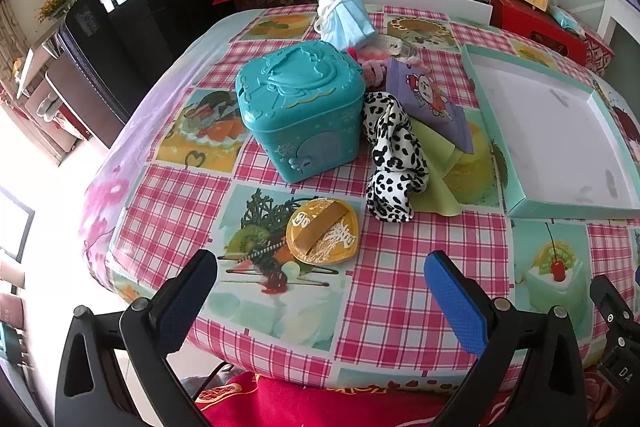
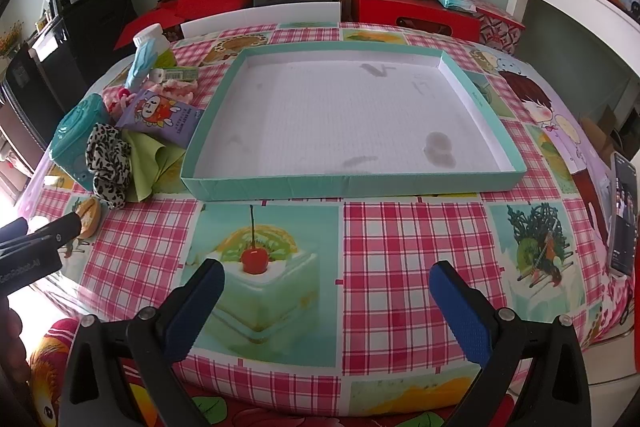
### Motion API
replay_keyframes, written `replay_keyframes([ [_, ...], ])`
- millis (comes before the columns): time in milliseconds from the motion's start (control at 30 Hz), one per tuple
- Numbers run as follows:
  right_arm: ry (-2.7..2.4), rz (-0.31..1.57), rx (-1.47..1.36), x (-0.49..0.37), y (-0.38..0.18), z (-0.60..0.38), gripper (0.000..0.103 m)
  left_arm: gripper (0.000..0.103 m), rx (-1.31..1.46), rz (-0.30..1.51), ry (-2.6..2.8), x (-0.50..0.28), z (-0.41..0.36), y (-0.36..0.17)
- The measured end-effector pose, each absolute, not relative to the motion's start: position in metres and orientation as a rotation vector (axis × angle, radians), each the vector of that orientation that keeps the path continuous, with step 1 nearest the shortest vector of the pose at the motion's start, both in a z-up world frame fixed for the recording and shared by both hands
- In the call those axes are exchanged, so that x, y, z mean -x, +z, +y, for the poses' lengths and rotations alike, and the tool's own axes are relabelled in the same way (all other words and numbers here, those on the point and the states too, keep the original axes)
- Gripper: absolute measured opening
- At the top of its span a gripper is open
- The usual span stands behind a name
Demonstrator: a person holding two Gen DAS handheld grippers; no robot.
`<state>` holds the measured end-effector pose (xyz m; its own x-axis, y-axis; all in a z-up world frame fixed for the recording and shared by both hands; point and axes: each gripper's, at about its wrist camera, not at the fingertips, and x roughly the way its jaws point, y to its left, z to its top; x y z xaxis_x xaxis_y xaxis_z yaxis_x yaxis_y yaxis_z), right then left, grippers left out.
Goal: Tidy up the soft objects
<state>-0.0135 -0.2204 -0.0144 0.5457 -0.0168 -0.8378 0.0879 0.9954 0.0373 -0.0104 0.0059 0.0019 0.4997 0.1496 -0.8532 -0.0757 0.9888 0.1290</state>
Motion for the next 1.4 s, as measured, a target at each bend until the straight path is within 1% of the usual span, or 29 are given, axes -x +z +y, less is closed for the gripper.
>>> replay_keyframes([
  [833,-0.061,0.999,-0.072,0.017,-0.018,-0.217,0.103,0.103,-0.055,1.046,0.140,0.011,0.010,0.001],
  [1100,0.023,0.968,-0.043,0.005,-0.001,-0.205,0.103,0.103,0.060,1.043,0.132,0.002,0.039,0.008],
  [1400,0.213,0.926,0.010,-0.025,0.011,-0.158,0.103,0.103,0.138,1.023,0.084,-0.014,0.067,0.000],
])
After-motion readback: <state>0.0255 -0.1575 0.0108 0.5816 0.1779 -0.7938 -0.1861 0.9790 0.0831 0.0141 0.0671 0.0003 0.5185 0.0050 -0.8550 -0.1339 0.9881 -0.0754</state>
